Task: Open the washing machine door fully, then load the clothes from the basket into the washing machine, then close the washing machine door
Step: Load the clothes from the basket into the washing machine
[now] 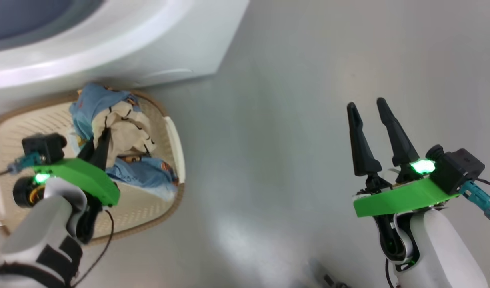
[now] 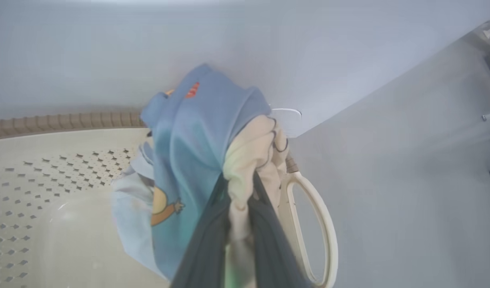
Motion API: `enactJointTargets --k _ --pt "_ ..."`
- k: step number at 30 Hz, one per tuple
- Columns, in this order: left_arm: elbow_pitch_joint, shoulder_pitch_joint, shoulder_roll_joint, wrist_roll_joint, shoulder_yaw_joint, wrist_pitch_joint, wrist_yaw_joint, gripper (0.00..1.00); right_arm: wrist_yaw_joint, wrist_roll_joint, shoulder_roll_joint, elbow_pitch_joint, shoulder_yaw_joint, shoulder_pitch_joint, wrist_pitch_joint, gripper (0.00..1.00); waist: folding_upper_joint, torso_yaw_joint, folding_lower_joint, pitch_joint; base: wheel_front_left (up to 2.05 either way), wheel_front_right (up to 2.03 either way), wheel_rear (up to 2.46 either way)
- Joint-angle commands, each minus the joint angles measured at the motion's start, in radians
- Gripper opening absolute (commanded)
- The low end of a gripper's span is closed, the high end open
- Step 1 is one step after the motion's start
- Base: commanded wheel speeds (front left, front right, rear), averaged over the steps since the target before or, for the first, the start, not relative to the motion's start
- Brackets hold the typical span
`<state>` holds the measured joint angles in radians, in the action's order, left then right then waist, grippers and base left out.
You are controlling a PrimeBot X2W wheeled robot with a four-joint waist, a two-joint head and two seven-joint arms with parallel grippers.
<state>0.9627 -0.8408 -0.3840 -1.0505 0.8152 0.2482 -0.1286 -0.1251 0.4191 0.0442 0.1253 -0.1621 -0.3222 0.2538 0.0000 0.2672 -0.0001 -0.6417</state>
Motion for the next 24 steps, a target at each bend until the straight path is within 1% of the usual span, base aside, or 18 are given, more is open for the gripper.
enactJointTargets --k 1,10,15,24 --pt "-0.032 0.044 -0.018 0.033 -0.058 0.013 -0.002 0.00 -0.006 -0.012 0.006 -0.014 -0.009 0.036 0.008 1.00 0.0000 -0.065 0.0001 0.082 0.00 0.00 0.00" --pt "-0.173 0.211 0.015 0.250 -0.301 0.013 -0.002 0.00 -0.006 -0.046 0.007 0.012 0.017 0.088 0.008 1.00 0.0000 -0.120 0.0001 0.212 0.00 0.00 0.00" --pt "-0.264 0.298 0.042 0.372 -0.434 0.013 -0.002 0.00 -0.006 -0.047 0.021 0.025 0.032 0.127 0.008 1.00 0.0000 -0.148 0.0001 0.280 0.00 0.00 0.00" --pt "-0.431 0.446 0.084 0.533 -0.600 0.013 -0.002 0.00 -0.006 -0.041 0.055 0.041 0.040 0.198 0.008 1.00 0.0000 -0.183 0.0001 0.392 0.00 0.00 0.00"
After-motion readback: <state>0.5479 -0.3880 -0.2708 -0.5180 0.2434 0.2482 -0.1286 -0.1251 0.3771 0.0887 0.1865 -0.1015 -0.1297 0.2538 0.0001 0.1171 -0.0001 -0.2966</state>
